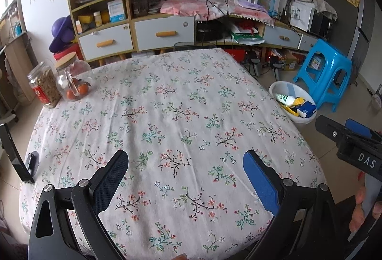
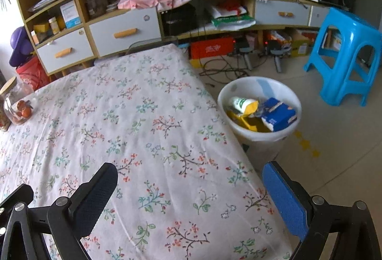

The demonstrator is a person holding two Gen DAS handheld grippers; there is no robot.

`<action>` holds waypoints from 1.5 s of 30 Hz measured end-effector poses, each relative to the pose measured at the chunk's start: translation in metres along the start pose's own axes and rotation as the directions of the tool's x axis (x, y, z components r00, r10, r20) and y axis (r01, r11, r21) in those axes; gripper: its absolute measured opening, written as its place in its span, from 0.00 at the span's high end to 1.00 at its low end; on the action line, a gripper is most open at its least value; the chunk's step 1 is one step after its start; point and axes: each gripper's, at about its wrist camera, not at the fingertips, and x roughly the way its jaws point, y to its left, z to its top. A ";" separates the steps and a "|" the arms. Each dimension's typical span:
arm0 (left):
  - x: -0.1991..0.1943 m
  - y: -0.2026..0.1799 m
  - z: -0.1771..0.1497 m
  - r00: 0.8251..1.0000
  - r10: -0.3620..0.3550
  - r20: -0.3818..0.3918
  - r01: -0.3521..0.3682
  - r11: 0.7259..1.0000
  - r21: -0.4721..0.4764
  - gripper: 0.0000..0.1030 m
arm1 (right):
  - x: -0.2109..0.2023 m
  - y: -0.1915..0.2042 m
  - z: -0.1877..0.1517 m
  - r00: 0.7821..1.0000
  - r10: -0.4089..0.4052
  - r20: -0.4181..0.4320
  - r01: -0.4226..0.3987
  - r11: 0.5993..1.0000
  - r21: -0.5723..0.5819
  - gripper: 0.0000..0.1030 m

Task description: Collect trash

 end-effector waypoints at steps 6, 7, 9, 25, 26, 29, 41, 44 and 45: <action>0.000 0.000 0.001 1.000 -0.002 0.000 0.002 1.000 -0.004 0.05 | 0.001 0.003 -0.002 1.000 0.003 -0.005 -0.003 1.000 -0.009 0.03; 0.000 0.000 0.001 1.000 -0.005 0.000 0.005 1.000 -0.005 0.05 | 0.001 0.002 -0.002 1.000 0.004 -0.005 -0.004 1.000 -0.006 0.03; 0.000 -0.001 0.001 1.000 -0.006 -0.002 0.006 1.000 -0.005 0.05 | 0.001 0.001 -0.002 1.000 0.007 -0.007 -0.007 1.000 -0.002 0.03; 0.000 -0.004 0.000 1.000 -0.015 -0.005 0.015 1.000 -0.008 0.05 | 0.002 0.001 -0.002 1.000 0.012 -0.014 -0.012 1.000 0.004 0.03; 0.000 -0.004 0.000 1.000 -0.014 -0.005 0.014 1.000 -0.008 0.05 | 0.002 0.001 -0.002 1.000 0.012 -0.013 -0.012 1.000 0.003 0.03; 0.000 -0.004 0.000 1.000 -0.015 -0.006 0.015 1.000 -0.010 0.05 | 0.003 0.001 -0.002 1.000 0.013 -0.015 -0.013 1.000 0.005 0.03; 0.000 -0.002 -0.004 1.000 -0.014 -0.005 0.013 1.000 -0.017 0.05 | 0.002 0.002 0.000 1.000 0.017 -0.016 -0.017 0.999 0.027 0.03; 0.000 -0.002 -0.005 1.000 -0.016 -0.008 0.015 1.000 -0.020 0.05 | 0.001 0.003 0.000 1.000 0.019 -0.013 -0.019 0.999 0.028 0.03; 0.001 -0.001 -0.004 1.000 -0.016 -0.009 0.016 1.000 -0.020 0.05 | 0.001 0.003 0.000 1.000 0.019 -0.013 -0.019 0.999 0.027 0.03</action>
